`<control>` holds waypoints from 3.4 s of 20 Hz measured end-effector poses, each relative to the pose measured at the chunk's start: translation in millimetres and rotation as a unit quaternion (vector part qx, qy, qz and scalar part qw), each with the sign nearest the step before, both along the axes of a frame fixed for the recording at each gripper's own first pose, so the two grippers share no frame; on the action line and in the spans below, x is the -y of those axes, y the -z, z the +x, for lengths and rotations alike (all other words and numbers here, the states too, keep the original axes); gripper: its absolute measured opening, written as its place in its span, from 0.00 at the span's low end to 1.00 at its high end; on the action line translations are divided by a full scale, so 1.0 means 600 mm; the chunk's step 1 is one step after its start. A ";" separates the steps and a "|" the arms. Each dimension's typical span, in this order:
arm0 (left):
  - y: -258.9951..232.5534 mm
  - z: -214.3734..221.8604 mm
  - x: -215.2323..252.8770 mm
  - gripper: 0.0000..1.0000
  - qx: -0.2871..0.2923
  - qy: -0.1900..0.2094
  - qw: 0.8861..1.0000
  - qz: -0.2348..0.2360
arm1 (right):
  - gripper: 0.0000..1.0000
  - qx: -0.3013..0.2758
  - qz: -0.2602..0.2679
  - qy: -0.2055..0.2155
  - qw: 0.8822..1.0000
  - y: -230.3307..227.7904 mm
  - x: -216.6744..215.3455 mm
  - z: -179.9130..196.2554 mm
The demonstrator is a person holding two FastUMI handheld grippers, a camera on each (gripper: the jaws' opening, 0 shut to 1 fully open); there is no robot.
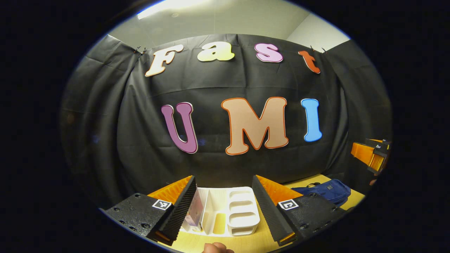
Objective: Open the schoolbag, grab two books from the bookshelf and put them into the schoolbag.
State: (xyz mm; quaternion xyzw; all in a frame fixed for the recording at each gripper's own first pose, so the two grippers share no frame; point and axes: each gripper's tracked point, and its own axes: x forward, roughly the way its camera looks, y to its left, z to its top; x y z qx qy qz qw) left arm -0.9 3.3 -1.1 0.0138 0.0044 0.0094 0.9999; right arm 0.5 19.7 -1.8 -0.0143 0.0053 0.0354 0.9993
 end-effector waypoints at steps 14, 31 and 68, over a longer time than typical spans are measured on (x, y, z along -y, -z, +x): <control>0.006 0.012 -0.011 0.96 -0.009 -0.025 1.000 0.011 | 0.99 0.006 -0.020 -0.025 0.999 0.007 -0.008 0.052; 0.037 -0.006 -0.093 0.96 -0.040 -0.097 0.994 0.009 | 0.99 -0.215 -0.306 -0.143 0.917 0.483 -0.002 0.126; 0.082 -0.051 -0.162 0.96 -0.085 -0.152 0.983 -0.055 | 0.06 -0.390 -0.396 -0.168 0.814 0.615 0.033 0.198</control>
